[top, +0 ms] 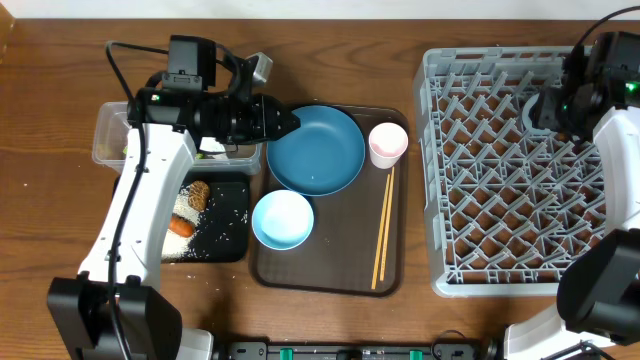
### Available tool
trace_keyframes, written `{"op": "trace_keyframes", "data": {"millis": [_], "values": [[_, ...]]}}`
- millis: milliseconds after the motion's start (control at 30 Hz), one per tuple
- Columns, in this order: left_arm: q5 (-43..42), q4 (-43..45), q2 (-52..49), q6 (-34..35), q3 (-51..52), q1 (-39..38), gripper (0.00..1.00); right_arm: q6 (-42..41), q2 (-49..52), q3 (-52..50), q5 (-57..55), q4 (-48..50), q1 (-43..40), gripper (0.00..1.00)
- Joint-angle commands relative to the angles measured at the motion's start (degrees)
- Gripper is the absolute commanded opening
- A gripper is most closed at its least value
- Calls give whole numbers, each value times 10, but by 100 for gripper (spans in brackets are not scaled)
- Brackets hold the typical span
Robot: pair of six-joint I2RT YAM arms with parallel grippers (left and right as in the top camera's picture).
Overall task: Sort waste into correct bins and load items into the dishwasher rack
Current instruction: 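Open the right gripper and release the cup in the rack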
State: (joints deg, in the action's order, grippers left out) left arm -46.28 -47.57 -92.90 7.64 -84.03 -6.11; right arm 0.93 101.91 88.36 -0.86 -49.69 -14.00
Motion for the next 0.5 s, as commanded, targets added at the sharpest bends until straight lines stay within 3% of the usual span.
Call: {"op": "trace_keyframes", "data": {"millis": [0,367,400,467], "values": [[7,-2,-3,-6,-2,-6,29,11,18,7,3,-3,-7,10],[7,-2,-3,-6,-2,-6,29,11,68,7,3,0,-7,10],[7,-2,-3,-6,-2,-6,28,11,70,7,3,-1,-7,12],[7,-2,-3,-6,-2,-6,29,11,75,7,3,-1,-7,31]]}}
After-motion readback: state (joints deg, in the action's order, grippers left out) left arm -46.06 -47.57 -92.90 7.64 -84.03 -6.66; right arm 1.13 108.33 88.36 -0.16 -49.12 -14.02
